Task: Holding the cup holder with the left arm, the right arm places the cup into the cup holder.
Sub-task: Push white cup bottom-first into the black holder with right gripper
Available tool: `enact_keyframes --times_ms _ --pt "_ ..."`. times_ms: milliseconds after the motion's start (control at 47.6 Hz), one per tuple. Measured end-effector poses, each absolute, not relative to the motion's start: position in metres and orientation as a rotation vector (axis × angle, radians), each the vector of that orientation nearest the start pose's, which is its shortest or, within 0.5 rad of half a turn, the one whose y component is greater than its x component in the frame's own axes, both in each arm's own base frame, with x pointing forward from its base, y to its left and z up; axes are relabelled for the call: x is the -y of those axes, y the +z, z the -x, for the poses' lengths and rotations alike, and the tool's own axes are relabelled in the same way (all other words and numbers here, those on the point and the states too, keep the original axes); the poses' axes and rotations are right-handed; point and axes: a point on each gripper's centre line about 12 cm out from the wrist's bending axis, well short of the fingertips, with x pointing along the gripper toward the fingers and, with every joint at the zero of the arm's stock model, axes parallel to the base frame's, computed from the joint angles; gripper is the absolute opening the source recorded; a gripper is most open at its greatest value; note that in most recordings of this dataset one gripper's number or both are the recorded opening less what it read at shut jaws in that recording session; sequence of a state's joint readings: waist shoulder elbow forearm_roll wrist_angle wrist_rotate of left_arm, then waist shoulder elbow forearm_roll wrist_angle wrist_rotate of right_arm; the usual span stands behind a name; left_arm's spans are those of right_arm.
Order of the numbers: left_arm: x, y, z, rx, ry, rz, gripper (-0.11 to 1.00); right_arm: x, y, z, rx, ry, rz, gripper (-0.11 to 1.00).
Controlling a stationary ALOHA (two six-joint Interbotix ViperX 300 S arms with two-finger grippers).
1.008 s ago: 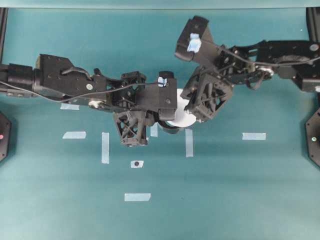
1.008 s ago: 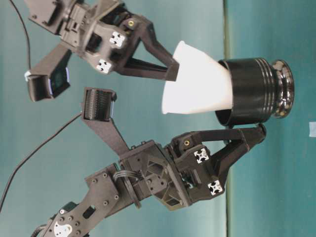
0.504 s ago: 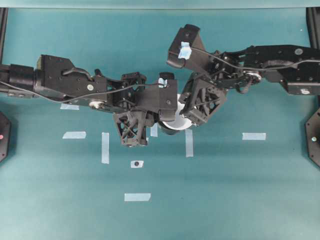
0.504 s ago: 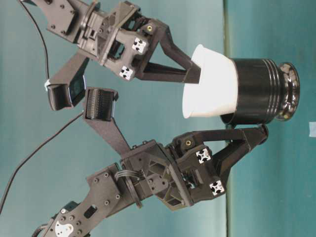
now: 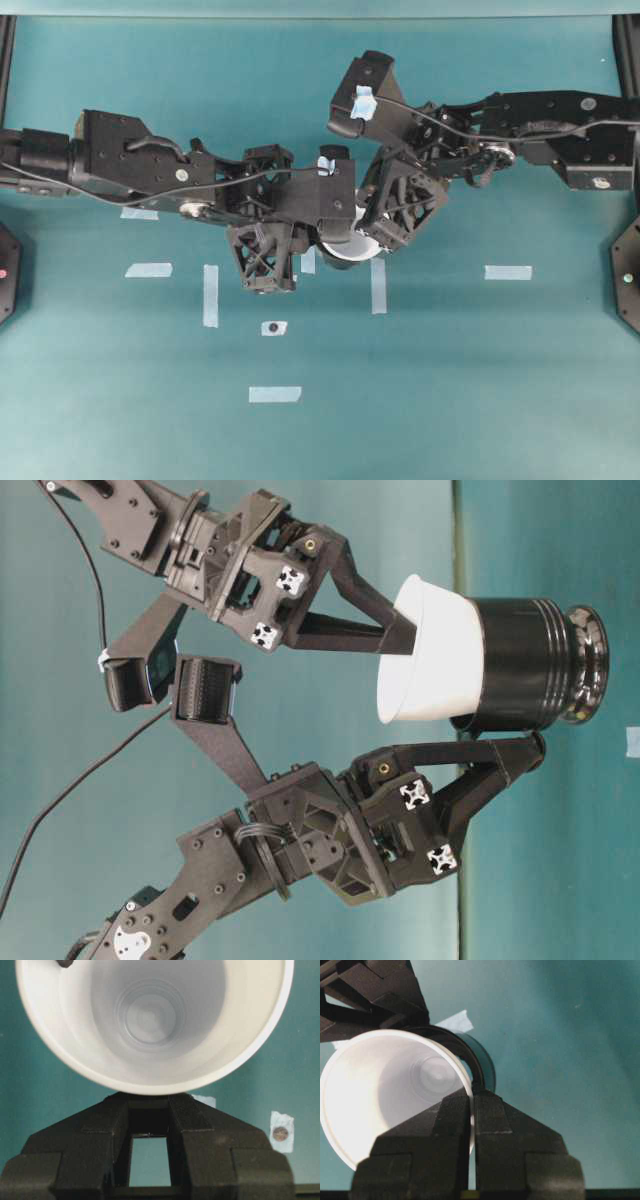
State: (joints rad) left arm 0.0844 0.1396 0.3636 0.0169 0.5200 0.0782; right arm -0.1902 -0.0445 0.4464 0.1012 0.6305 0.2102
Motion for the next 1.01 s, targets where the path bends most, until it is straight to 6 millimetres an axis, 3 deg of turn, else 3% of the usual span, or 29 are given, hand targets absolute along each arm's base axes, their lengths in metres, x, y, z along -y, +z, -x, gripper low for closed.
enact_keyframes --times_ms 357,567,672,924,1008 --pt "-0.0362 0.1696 -0.4236 -1.027 0.035 -0.046 0.21 0.0660 0.2103 -0.3770 -1.002 -0.270 -0.395 0.03" --pt "-0.0363 0.1689 -0.4237 -1.029 0.033 -0.052 0.21 0.0669 0.2125 -0.3784 -0.994 -0.270 -0.395 0.10" --pt "-0.0363 0.1689 -0.4237 -1.029 0.033 -0.052 0.21 0.0677 0.2141 -0.3792 -0.989 -0.271 -0.396 0.19" --pt "-0.0356 0.1683 -0.4238 -1.030 0.031 -0.054 0.21 0.0675 0.2115 -0.3789 -1.006 -0.272 -0.397 0.55" --pt "-0.0356 0.1676 -0.4239 -1.032 0.031 -0.054 0.21 0.0674 0.2101 -0.3788 -1.012 -0.272 -0.397 0.63"
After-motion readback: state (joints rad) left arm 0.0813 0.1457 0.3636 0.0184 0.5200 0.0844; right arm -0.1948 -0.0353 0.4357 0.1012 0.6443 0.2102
